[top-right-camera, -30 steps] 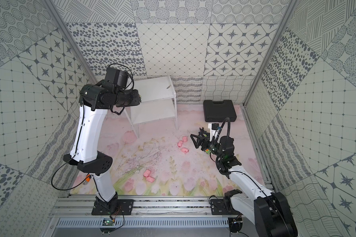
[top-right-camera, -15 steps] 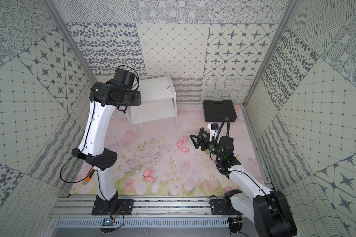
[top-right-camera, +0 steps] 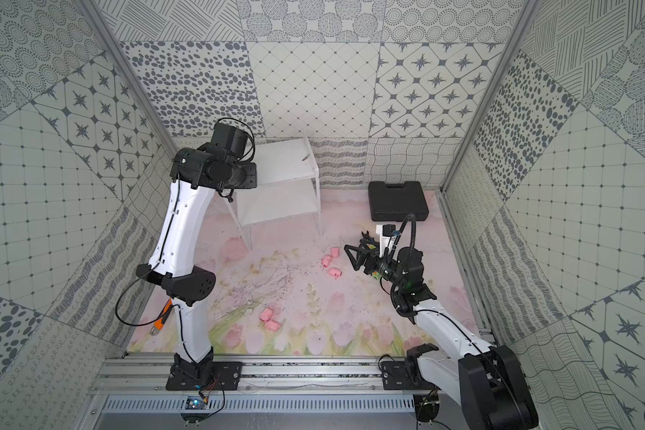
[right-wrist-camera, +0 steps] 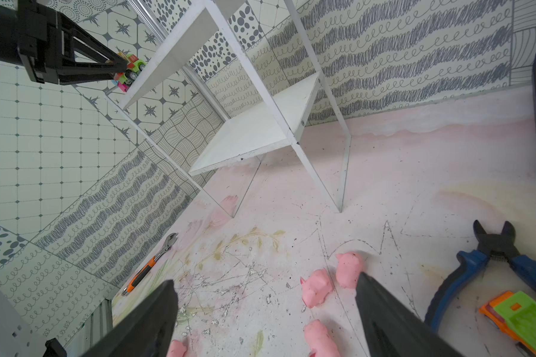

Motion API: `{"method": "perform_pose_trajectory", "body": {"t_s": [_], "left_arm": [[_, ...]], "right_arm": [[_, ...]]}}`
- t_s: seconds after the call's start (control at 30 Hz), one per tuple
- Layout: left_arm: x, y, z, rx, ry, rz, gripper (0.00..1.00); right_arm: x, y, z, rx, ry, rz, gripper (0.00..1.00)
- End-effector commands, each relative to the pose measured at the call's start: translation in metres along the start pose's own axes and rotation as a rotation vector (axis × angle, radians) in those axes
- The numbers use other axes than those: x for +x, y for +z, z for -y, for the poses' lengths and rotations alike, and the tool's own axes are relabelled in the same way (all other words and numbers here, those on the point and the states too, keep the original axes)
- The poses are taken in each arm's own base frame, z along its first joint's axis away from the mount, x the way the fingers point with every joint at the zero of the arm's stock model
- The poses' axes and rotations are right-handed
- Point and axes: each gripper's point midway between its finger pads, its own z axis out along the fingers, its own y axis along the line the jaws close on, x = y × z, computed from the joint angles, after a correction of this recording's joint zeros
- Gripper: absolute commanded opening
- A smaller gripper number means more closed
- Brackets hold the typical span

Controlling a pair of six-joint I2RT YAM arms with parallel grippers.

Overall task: Organize plastic toys on shelves
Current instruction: Place the plastic toy on the shelf.

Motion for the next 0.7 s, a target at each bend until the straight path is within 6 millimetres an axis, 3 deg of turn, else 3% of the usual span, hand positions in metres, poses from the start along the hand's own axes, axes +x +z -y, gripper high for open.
{"method": "perform_pose_trajectory", "body": {"t_s": [0.0,0.43,0.67], "left_arm": [[-0.01,0.0035,-0.0027,-0.014,-0.001,0.036,0.16],[-0.0085,0.0104,-0.0025,-0.02,-0.05,0.025,0.21],[-0.0089,0.0048,-0.0035,-0.012,-0.062,0.03,0.34]], "right_arm": [[-0.0072,-0.0015,-0.0039,-0.022,-0.019,0.037,0.94],[-0.0072,-0.0036,-0.0055,-0.025,-0.024,0.039,0.94],[-0.0071,-0.0027,-0.0061,-0.029,-0.026,0.035,0.94]]}}
